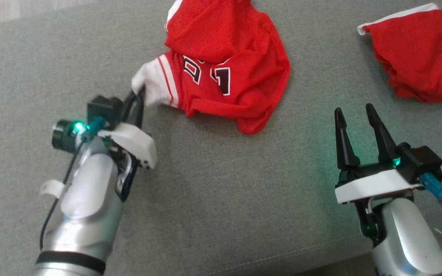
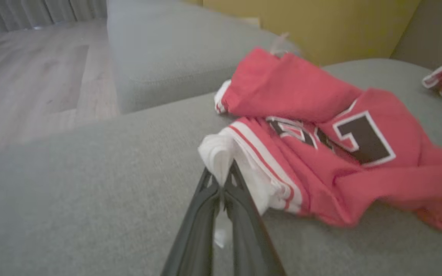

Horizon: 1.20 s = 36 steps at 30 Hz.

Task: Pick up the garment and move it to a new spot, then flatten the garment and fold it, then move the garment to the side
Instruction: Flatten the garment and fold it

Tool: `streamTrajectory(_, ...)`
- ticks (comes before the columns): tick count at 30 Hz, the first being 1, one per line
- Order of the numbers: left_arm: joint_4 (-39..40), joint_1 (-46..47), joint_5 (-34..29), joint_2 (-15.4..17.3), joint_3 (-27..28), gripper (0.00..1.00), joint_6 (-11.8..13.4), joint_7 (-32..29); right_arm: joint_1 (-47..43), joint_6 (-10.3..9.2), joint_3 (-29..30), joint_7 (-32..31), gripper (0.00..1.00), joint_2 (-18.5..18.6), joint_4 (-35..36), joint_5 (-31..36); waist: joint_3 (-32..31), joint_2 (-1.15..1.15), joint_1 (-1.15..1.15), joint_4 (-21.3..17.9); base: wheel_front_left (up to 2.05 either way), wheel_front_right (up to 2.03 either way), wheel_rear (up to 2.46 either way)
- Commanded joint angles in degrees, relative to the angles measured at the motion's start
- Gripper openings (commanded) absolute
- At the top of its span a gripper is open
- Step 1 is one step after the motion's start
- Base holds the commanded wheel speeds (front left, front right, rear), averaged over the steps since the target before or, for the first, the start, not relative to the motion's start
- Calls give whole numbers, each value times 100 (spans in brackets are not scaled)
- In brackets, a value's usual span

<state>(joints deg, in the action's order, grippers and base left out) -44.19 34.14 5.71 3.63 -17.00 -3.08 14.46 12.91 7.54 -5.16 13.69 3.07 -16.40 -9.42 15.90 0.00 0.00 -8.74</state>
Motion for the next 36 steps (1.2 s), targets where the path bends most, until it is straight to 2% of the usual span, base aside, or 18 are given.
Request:
streamTrajectory(1, 446, 34, 39, 192, 282, 0, 104, 52, 162, -5, -110, 46, 100, -18, 143, 49, -37, 0, 0, 28, 0, 0, 0)
streamTrajectory(8, 1728, -363, -14, 307, 729, 0, 402, 53, 144, -5, -132, 53, 100, -18, 116, 33, -149, 0, 0, 162, 0, 0, 0)
streamTrajectory(14, 2365, -704, -68, 339, 1076, 0, 520, 53, 107, -5, -142, 37, 100, -19, 91, 40, -253, 0, 0, 335, 0, 0, 0)
streamTrajectory(24, 2936, -1406, -173, 327, 1647, 0, 712, 53, 2, -5, -199, -75, 100, -14, 25, 45, -470, 0, 0, 649, 0, 0, 0)
streamTrajectory(31, 2722, -1882, -170, 178, 1649, 0, 578, 53, -102, -5, -268, -198, 100, 11, -30, 5, -607, 0, 0, 865, 0, 0, 0)
streamTrajectory(32, 2686, -1920, -161, 148, 1649, 33, 584, 53, -108, -5, -271, -217, 100, 20, -32, 3, -623, 0, 0, 896, 0, 0, 0)
streamTrajectory(33, 2657, -1949, -152, 120, 1648, 96, 588, 53, -106, -5, -279, -239, 100, 26, -30, 0, -632, 0, 0, 917, 0, 0, 0)
streamTrajectory(34, 2685, -1964, -163, 98, 1646, 100, 607, 53, -99, -5, -285, -259, 100, 32, -26, 0, -638, 0, 0, 937, 0, 0, 0)
streamTrajectory(36, 2773, -2014, -164, 53, 1648, 100, 652, 53, -84, -5, -298, -295, 100, 37, -22, -3, -655, 0, 0, 973, 0, 0, 0)
